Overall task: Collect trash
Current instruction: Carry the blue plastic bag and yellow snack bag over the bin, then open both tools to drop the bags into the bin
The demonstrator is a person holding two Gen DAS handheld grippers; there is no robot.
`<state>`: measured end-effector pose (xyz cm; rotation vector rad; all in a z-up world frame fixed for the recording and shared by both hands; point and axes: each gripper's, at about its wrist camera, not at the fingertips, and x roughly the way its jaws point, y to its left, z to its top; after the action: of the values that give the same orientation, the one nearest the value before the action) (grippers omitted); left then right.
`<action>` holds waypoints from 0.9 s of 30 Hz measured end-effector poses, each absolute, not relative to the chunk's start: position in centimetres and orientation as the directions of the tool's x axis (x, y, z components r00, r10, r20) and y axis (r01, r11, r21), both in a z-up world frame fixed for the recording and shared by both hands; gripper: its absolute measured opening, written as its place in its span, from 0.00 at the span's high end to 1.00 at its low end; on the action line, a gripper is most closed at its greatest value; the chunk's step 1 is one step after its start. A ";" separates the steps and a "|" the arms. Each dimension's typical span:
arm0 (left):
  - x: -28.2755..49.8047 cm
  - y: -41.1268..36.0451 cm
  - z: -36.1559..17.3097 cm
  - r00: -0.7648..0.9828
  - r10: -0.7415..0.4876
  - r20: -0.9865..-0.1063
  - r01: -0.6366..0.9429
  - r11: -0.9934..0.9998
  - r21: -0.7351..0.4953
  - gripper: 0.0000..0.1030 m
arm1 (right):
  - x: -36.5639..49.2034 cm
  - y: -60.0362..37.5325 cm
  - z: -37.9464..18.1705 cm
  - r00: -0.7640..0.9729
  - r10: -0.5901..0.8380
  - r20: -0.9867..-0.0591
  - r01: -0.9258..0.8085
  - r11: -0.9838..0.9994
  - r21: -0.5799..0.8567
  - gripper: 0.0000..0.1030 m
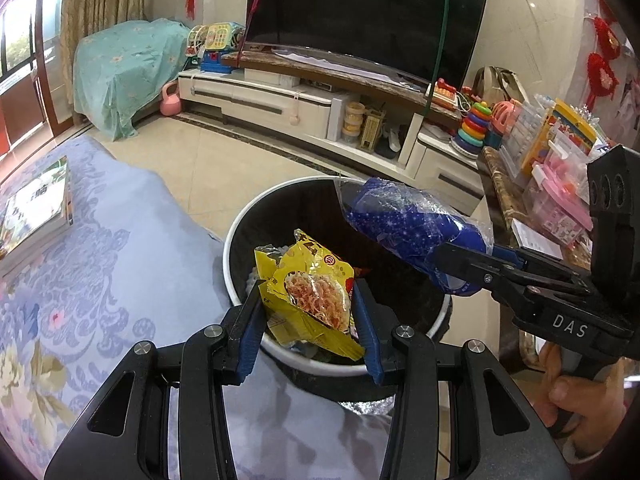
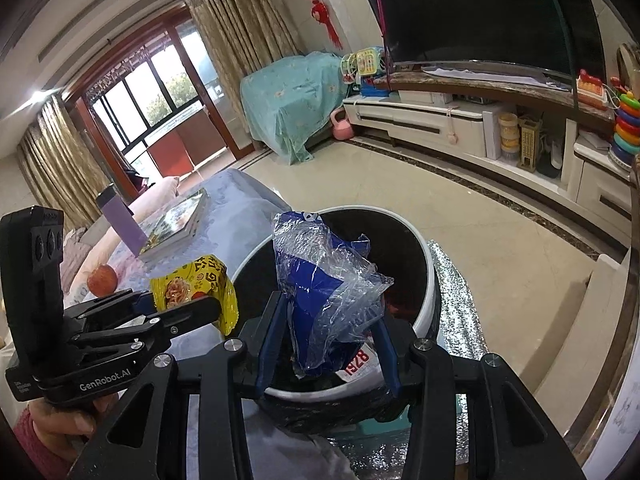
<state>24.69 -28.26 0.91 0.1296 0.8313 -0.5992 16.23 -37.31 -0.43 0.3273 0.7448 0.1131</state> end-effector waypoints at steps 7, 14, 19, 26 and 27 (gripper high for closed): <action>25.8 -28.8 0.2 0.497 -0.447 -0.744 0.549 0.825 -0.129 0.60 | 17.0 -37.8 -0.8 0.718 0.224 -0.659 0.023 0.939 0.344 0.57; 26.6 -29.1 -0.2 0.488 -0.449 -0.748 0.547 0.826 -0.139 0.58 | 17.6 -38.1 -0.8 0.715 0.223 -0.662 0.024 0.939 0.343 0.56; 26.8 -29.3 -0.4 0.484 -0.447 -0.753 0.550 0.824 -0.135 0.53 | 17.9 -38.3 -0.8 0.715 0.221 -0.663 0.027 0.939 0.343 0.54; 26.6 -29.0 0.0 0.500 -0.446 -0.742 0.544 0.829 -0.132 0.31 | 17.9 -39.2 -0.7 0.731 0.231 -0.642 0.038 0.926 0.376 0.33; 26.4 -28.8 0.1 0.508 -0.442 -0.740 0.540 0.832 -0.126 0.29 | 17.8 -39.3 -0.7 0.732 0.235 -0.639 0.040 0.922 0.386 0.24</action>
<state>26.38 -28.81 0.09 0.1272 0.8528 -0.5936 17.79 -39.33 -0.74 0.3927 0.7458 0.1105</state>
